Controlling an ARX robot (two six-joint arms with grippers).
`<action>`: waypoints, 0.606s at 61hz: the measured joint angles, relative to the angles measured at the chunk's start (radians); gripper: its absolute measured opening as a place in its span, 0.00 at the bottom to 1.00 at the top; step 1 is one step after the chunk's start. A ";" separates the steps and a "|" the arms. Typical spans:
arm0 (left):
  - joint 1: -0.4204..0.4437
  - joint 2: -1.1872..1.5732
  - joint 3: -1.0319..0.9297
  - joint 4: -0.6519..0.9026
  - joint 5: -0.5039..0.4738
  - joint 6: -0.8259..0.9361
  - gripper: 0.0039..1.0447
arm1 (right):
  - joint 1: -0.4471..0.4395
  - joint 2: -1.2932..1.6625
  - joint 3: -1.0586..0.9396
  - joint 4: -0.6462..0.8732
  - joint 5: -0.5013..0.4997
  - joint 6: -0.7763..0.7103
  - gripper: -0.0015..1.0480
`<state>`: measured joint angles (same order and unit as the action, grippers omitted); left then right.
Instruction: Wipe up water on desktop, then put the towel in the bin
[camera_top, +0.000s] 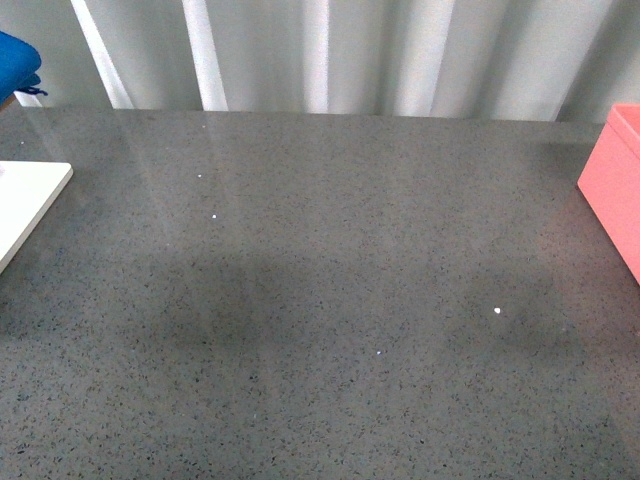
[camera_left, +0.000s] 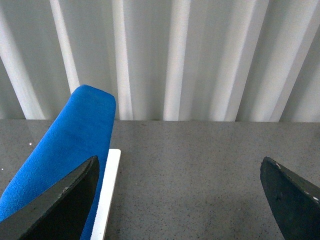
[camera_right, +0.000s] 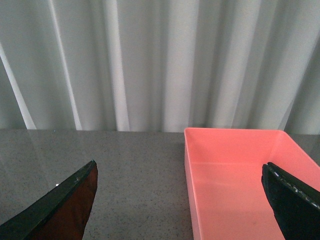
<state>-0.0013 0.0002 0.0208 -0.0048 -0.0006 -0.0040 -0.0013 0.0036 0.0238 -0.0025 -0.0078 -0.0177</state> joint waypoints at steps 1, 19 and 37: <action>0.000 0.000 0.000 0.000 0.000 0.000 0.94 | 0.000 0.000 0.000 0.000 0.000 0.000 0.93; 0.000 0.000 0.000 0.000 0.000 0.000 0.94 | 0.000 0.000 0.000 0.000 0.000 0.000 0.93; 0.000 0.000 0.000 0.000 0.000 0.000 0.94 | 0.000 0.000 0.000 0.000 0.000 0.000 0.93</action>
<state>-0.0013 0.0002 0.0208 -0.0048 -0.0002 -0.0040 -0.0013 0.0036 0.0238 -0.0025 -0.0078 -0.0177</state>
